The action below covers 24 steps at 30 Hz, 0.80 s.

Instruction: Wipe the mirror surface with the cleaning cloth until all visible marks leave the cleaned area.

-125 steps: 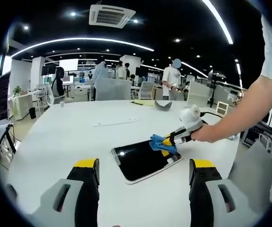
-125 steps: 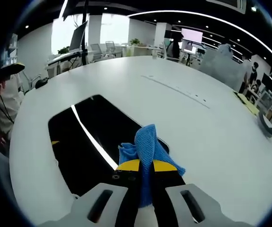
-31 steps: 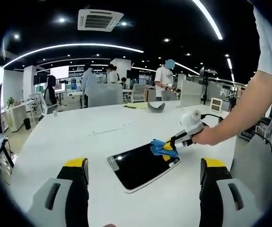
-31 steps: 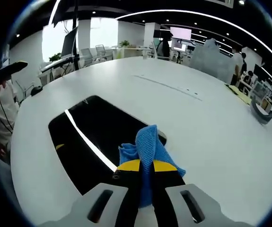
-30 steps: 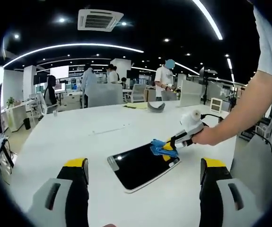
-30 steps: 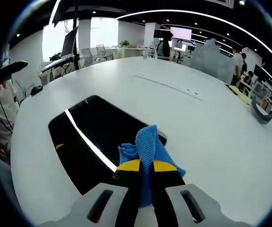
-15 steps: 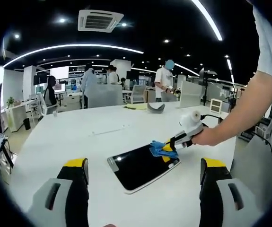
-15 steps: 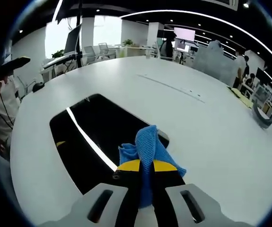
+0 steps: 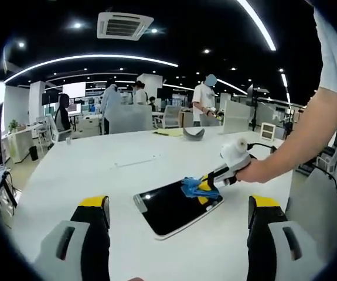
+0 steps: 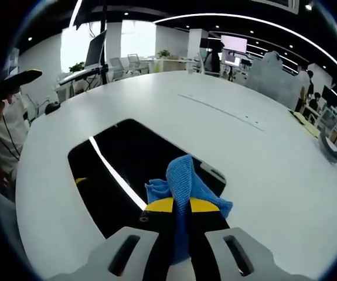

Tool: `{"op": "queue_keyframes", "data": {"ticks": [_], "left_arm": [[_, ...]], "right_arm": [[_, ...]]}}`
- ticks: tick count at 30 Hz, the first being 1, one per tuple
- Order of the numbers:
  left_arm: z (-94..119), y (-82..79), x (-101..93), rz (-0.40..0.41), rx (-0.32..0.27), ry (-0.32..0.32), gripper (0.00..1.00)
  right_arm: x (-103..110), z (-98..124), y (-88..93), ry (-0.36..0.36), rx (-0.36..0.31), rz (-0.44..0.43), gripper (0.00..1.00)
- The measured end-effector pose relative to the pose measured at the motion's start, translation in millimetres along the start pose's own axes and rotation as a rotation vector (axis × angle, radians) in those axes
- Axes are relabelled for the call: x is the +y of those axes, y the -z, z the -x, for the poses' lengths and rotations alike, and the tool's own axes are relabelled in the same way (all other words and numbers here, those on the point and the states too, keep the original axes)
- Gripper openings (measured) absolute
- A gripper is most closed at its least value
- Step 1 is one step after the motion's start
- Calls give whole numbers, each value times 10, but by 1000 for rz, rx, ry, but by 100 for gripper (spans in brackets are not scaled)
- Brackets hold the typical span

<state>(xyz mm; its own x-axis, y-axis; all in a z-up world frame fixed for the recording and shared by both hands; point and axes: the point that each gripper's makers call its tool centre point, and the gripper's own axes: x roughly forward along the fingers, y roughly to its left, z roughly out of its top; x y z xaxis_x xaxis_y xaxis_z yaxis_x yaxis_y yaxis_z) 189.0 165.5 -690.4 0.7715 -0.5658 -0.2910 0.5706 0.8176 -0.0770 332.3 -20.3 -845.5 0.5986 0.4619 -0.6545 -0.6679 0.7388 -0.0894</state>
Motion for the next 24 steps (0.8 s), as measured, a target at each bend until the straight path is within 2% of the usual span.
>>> {"op": "queue_keyframes", "data": {"ticks": [24], "left_arm": [[-12, 24, -6, -12, 9, 9, 99]], "right_arm": [[199, -74, -93, -39, -11, 3, 3]]}}
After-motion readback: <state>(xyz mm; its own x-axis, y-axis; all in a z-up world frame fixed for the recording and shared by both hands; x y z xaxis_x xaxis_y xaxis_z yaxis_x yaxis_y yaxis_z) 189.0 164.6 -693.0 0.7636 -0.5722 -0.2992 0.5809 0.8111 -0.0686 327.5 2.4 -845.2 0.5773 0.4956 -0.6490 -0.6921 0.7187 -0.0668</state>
